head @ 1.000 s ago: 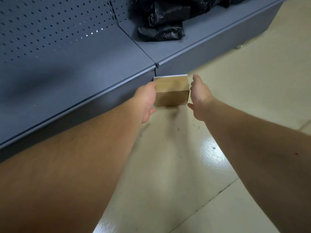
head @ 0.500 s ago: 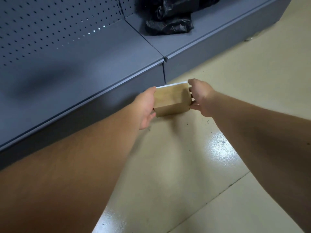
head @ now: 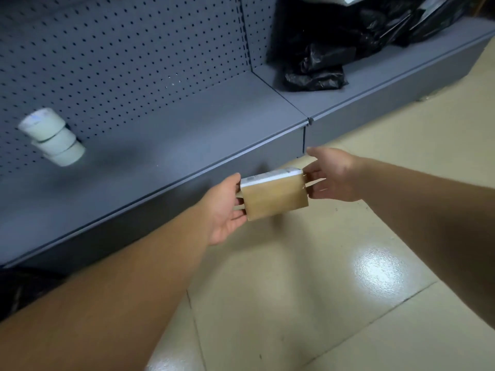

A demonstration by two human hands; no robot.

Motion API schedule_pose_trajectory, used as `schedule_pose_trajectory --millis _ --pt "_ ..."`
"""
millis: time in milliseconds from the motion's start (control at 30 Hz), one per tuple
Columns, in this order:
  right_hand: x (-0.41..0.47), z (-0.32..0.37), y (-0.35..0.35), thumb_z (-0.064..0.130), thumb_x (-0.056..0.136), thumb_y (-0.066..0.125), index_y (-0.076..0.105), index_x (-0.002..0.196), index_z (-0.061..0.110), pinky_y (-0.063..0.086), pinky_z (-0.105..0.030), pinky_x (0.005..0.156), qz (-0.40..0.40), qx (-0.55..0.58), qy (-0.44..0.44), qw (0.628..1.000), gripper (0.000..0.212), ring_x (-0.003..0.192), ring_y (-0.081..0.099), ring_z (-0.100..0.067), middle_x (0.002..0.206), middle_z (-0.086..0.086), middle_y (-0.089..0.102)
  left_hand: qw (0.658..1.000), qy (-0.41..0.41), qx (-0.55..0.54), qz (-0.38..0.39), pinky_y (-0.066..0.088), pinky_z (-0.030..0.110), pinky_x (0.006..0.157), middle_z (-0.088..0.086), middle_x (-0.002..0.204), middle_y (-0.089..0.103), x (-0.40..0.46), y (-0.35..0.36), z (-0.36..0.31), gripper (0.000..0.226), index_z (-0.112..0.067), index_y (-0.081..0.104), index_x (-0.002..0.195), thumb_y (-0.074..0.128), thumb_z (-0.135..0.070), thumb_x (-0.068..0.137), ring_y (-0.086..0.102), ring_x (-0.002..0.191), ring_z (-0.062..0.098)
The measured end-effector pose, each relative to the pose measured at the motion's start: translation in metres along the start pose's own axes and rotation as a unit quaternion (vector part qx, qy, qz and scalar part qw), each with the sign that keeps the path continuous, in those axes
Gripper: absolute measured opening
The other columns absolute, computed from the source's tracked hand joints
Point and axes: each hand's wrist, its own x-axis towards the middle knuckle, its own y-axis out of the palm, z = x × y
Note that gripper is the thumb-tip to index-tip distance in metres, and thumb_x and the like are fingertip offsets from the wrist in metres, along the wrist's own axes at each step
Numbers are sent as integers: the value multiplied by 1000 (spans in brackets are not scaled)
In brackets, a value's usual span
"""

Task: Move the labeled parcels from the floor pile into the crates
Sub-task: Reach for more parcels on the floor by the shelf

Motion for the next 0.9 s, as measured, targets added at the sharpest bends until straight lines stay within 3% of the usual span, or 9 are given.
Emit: schedule_pose_trajectory --millis 100,233,300,400,500,533,667,800,900 --pt "-24 12 30 52 103 43 61 117 -3 55 -47 98 42 -18 -8 999 60 100 70 -39 117 -23 66 1000 10 -7 -9 52 27 66 5 111 70 -25 -33 0 35 -22 68 108 42 -46 106 72 90 20" --pt "-52 24 75 54 100 47 58 115 -3 57 -46 94 77 -47 -22 996 60 101 71 -39 116 -21 67 998 51 -18 -31 58 24 52 -6 86 80 -56 -75 -2 36 -21 72 100 43 -43 106 77 71 13" --pt "-66 27 99 53 100 47 56 113 0 58 -45 90 92 -45 -28 994 55 103 71 -39 117 -20 66 997 70 -12 -40 59 28 60 -7 86 80 -74 -97 -3 37 -21 74 96 46 -43 104 77 76 13" --pt "-89 30 136 49 101 49 57 111 2 61 -43 82 113 -25 -35 993 49 92 72 -37 111 -18 66 994 91 -13 -54 56 35 78 -12 88 80 -102 -135 0 34 -24 77 92 51 -43 101 77 84 12" --pt "-112 31 178 47 102 49 61 109 0 60 -45 87 143 -16 -43 989 49 90 71 -36 105 -18 66 993 101 -13 -67 54 35 87 -16 89 79 -137 -174 4 45 -37 83 72 49 -43 101 74 91 11" --pt "-120 32 192 47 102 49 61 110 -1 59 -47 90 152 -16 -48 987 50 90 70 -36 106 -19 66 992 101 -17 -75 53 36 88 -16 92 79 -150 -186 4 45 -37 83 75 48 -43 102 74 93 11" --pt "-154 38 248 48 102 47 57 120 -2 55 -52 99 181 -28 -81 980 54 92 68 -36 112 -19 64 983 124 -58 -119 53 38 89 -3 114 77 -196 -237 6 36 -20 74 116 49 -43 102 70 108 21" --pt "-191 39 296 50 101 48 58 126 -1 56 -46 93 210 -35 -105 972 57 85 69 -32 106 -16 67 978 141 -69 -137 52 40 94 -2 118 76 -240 -287 14 42 -18 71 124 50 -47 101 69 112 22" --pt "-217 33 327 50 101 49 60 126 -1 57 -48 96 246 -38 -106 963 58 102 73 -36 120 -20 69 980 127 -75 -130 45 46 107 -2 122 75 -275 -328 23 46 -19 69 128 45 -50 102 70 114 22"
